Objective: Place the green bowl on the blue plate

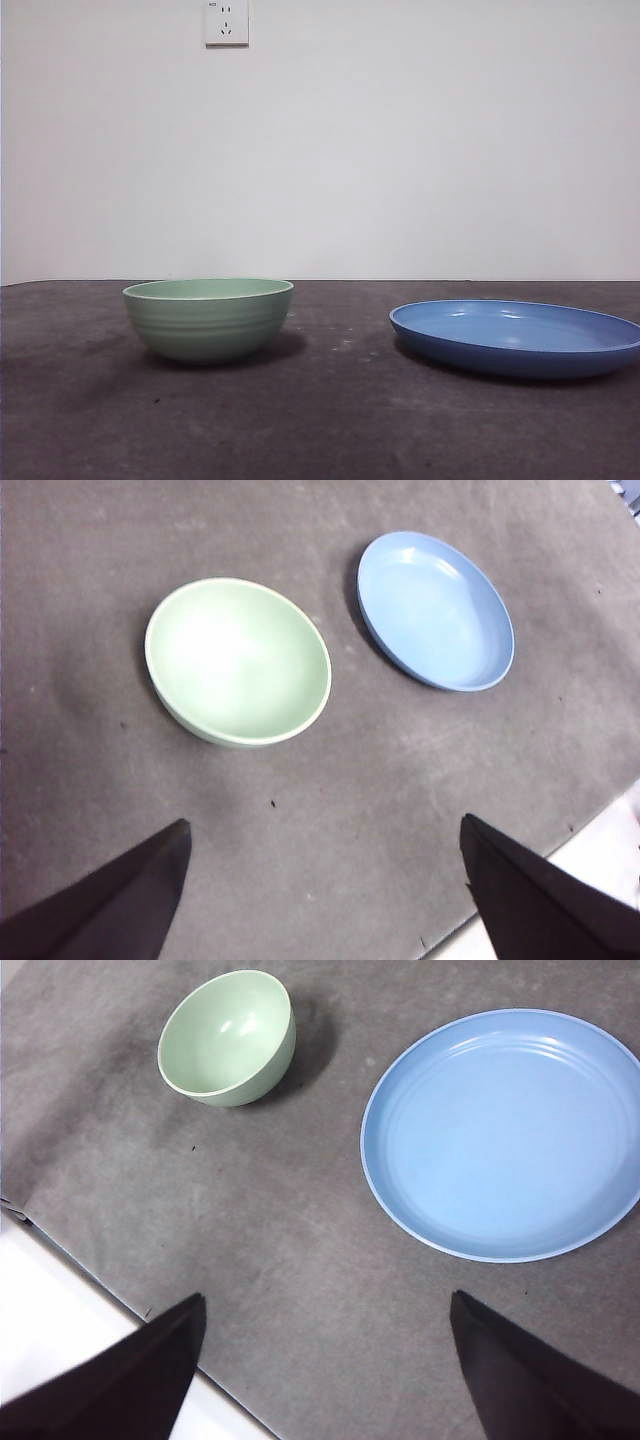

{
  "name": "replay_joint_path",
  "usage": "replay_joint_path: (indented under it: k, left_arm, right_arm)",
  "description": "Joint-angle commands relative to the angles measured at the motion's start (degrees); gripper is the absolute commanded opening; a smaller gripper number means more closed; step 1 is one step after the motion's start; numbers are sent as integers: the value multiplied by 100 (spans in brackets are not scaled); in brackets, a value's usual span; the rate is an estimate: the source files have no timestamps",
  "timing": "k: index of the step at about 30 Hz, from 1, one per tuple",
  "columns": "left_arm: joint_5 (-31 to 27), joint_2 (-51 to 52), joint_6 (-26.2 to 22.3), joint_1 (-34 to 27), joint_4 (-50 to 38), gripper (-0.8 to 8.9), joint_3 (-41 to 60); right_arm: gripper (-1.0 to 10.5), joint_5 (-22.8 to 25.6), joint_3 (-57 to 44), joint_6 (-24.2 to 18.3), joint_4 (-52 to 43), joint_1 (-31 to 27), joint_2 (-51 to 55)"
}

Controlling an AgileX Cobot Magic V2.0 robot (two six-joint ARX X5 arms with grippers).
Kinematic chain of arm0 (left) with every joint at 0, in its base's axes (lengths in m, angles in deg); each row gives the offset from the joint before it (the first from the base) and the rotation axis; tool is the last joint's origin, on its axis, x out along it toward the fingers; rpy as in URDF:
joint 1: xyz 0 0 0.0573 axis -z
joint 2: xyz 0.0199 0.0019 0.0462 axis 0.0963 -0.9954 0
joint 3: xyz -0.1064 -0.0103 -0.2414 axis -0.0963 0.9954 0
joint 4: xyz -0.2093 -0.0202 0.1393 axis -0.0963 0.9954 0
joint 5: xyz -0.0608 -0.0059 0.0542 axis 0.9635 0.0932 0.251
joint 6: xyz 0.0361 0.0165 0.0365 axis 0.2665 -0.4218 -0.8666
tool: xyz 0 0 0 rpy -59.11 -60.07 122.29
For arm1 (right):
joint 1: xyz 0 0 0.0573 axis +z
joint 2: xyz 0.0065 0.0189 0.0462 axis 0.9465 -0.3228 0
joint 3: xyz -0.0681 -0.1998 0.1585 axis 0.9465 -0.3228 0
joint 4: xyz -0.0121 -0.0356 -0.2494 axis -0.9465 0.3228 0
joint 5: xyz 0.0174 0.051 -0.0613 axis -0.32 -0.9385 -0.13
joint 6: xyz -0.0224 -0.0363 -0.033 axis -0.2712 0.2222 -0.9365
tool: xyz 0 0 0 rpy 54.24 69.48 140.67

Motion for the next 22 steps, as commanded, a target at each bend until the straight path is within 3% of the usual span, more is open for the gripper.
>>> replay_joint_path:
  k: [1, 6, 22]
  left_arm:
    - [-44, -140, 197, 11, -162, 436, -151]
    - [-151, -509, 323, 92, -350, 435, -299]
    - [-1781, -3067, 304, 898, -428, 433, -1825]
  right_arm:
    - [393, -20, 125, 61, -39, 20, -44]
    - [393, -20, 125, 61, -44, 20, -44]
    - [393, -22, 125, 66, -98, 20, -44]
